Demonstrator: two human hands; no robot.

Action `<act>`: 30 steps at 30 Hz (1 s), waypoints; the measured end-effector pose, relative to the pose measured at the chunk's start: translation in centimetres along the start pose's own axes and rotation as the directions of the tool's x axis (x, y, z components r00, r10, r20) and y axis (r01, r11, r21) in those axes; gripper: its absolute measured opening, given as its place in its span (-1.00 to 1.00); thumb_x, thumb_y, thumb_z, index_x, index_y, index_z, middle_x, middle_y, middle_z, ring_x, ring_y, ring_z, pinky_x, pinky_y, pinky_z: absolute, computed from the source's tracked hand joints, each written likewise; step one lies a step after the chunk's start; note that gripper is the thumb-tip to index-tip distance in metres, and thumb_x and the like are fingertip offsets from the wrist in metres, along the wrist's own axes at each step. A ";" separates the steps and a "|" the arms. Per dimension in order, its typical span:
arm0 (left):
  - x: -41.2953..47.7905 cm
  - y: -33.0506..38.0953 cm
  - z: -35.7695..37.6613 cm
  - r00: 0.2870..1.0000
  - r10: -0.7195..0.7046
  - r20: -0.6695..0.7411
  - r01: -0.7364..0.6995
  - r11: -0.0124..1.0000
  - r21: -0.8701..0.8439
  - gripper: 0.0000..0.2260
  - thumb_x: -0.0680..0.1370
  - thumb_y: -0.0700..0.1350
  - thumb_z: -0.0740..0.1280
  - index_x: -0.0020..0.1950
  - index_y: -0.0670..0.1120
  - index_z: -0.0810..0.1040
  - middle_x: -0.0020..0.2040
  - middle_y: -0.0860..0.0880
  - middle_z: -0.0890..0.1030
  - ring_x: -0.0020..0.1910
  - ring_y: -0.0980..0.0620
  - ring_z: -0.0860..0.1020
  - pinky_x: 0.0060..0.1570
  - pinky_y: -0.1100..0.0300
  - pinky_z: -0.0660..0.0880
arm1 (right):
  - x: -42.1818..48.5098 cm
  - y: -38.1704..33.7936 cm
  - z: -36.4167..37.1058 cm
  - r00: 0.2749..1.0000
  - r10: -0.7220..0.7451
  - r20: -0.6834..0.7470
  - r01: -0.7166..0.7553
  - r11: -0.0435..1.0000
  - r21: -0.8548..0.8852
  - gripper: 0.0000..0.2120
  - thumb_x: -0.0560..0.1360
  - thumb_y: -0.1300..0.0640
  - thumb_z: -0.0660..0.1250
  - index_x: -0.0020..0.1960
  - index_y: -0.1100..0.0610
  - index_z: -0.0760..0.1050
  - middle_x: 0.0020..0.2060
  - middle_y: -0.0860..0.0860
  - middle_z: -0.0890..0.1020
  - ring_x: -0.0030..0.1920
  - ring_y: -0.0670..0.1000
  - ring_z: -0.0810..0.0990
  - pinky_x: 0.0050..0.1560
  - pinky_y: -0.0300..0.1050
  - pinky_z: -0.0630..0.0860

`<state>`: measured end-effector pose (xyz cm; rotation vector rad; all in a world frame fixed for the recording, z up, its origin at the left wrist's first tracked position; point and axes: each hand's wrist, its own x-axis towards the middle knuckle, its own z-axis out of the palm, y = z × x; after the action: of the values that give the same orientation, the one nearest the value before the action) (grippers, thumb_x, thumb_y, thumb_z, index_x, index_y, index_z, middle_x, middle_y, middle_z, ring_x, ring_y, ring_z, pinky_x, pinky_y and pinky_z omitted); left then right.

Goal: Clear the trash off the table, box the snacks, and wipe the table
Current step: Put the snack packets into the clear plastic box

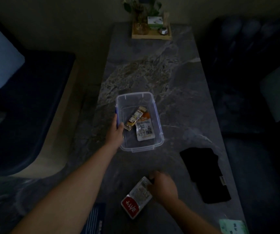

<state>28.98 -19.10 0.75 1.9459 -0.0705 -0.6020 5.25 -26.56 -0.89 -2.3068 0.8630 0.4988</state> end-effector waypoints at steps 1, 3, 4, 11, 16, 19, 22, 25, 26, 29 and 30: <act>0.0 -0.1 -0.1 1.000 -0.002 0.002 0.002 1.000 0.000 -0.53 0.69 0.02 0.12 0.58 0.21 0.09 0.55 -0.10 0.29 0.44 -0.15 0.37 0.35 -0.21 0.39 | 0.1 0.0 0.0 1.000 -0.004 0.009 0.004 1.000 -0.007 -0.80 0.47 0.04 0.33 0.06 0.03 0.61 0.04 0.03 0.65 0.06 0.05 0.62 -0.04 -0.10 0.55; 0.1 -0.3 -0.2 1.000 -0.008 0.008 0.008 1.000 -0.006 -0.53 0.68 0.03 0.13 0.58 0.21 0.10 0.54 -0.10 0.30 0.41 -0.15 0.39 0.32 -0.19 0.42 | 0.3 0.1 -0.2 0.999 -0.016 0.034 0.016 1.000 0.003 -0.83 0.48 0.08 0.32 0.01 0.07 0.62 0.01 0.04 0.69 0.02 0.06 0.65 -0.05 -0.10 0.56; 0.2 -0.4 -0.2 1.000 -0.006 0.013 0.006 1.000 -0.015 -0.54 0.68 0.04 0.13 0.57 0.21 0.11 0.53 -0.10 0.31 0.40 -0.15 0.41 0.30 -0.17 0.43 | 0.3 0.1 -0.3 0.999 -0.015 0.036 0.014 0.999 0.030 -0.85 0.48 0.09 0.32 0.00 0.07 0.62 0.00 0.04 0.69 0.01 0.06 0.65 -0.05 -0.11 0.55; -1.4 -4.7 -2.0 0.980 0.124 -0.154 -0.094 0.977 0.191 -0.59 0.63 0.22 0.02 0.38 0.15 0.45 0.35 -0.01 0.53 0.24 0.01 0.50 0.12 0.09 0.38 | -0.2 0.3 -3.8 1.000 0.030 -0.005 -0.024 0.859 0.511 -0.90 0.52 0.18 0.42 -0.14 0.04 0.53 -0.22 0.02 0.65 -0.22 -0.05 0.65 -0.17 -0.04 0.62; -0.9 -9.0 -3.3 0.974 0.219 0.055 -0.172 0.562 0.809 -0.55 0.65 0.15 0.04 0.54 0.10 0.25 0.62 -0.07 0.09 0.58 -0.13 0.03 0.51 -0.13 -0.04 | 0.4 -1.4 -8.8 0.989 0.034 -0.145 0.097 0.592 0.800 -0.75 0.52 0.28 0.42 -0.25 -0.01 0.57 -0.27 0.08 0.71 -0.27 0.05 0.71 -0.29 -0.10 0.63; -1.5 -9.2 -3.0 0.965 0.248 0.084 -0.186 0.423 0.887 -0.40 0.60 0.28 -0.22 0.60 0.11 0.07 0.63 -0.11 0.02 0.60 -0.13 -0.10 0.54 -0.15 -0.16 | 2.8 -3.3 -11.2 0.976 0.053 -0.210 0.152 0.523 0.839 -0.89 0.53 0.25 0.42 -0.15 0.12 0.55 -0.20 0.10 0.73 -0.21 0.07 0.75 -0.28 -0.11 0.66; -2.1 -9.2 -2.9 0.951 0.299 0.080 -0.198 0.388 0.900 -0.28 0.55 0.28 -0.41 0.59 0.04 0.12 0.60 -0.19 0.13 0.59 -0.20 0.01 0.53 -0.20 -0.06 | 6.2 -5.2 -12.6 0.962 0.093 -0.255 0.159 0.568 0.808 -0.92 0.54 0.26 0.40 -0.11 0.16 0.53 -0.19 0.11 0.72 -0.19 0.05 0.75 -0.27 -0.05 0.68; -2.2 -8.9 -2.7 0.962 0.264 0.065 -0.171 0.400 0.901 -0.34 0.59 0.26 -0.31 0.58 0.04 0.17 0.60 -0.17 0.17 0.59 -0.19 0.04 0.52 -0.21 0.00 | 9.3 -6.7 -13.1 0.953 0.128 -0.273 0.137 0.622 0.771 -0.93 0.56 0.22 0.38 -0.09 0.12 0.52 -0.12 0.09 0.70 -0.16 0.05 0.73 -0.20 0.02 0.70; -2.2 -8.9 -2.7 0.961 0.268 0.065 -0.173 0.405 0.898 -0.34 0.59 0.26 -0.31 0.57 0.04 0.19 0.59 -0.17 0.18 0.59 -0.19 0.06 0.52 -0.21 0.01 | 10.2 -7.0 -13.1 0.949 0.125 -0.289 0.139 0.657 0.741 -0.93 0.56 0.20 0.38 -0.08 0.10 0.51 -0.11 0.09 0.69 -0.14 0.06 0.73 -0.17 0.06 0.70; -2.0 -9.0 -2.8 0.957 0.282 0.072 -0.192 0.422 0.886 -0.33 0.60 0.27 -0.31 0.55 0.05 0.26 0.58 -0.17 0.21 0.58 -0.19 0.09 0.52 -0.22 0.03 | 11.8 -8.0 -12.8 0.946 0.059 -0.318 0.149 0.793 0.591 -0.88 0.57 0.16 0.34 -0.09 -0.02 0.48 -0.11 0.02 0.67 -0.16 0.01 0.71 -0.21 -0.03 0.68; -1.9 -9.2 -2.8 0.957 0.282 0.072 -0.192 0.423 0.886 -0.33 0.60 0.27 -0.32 0.55 0.05 0.26 0.59 -0.16 0.20 0.59 -0.18 0.07 0.52 -0.21 0.01 | 12.2 -8.3 -12.5 0.947 0.023 -0.321 0.155 0.842 0.517 -0.87 0.58 0.16 0.33 -0.10 -0.04 0.47 -0.11 0.00 0.67 -0.18 -0.02 0.69 -0.25 -0.07 0.65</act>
<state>26.59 -12.04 -5.57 2.9224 -0.7483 -0.2657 21.27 -35.46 5.32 -1.8970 0.9239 -0.1513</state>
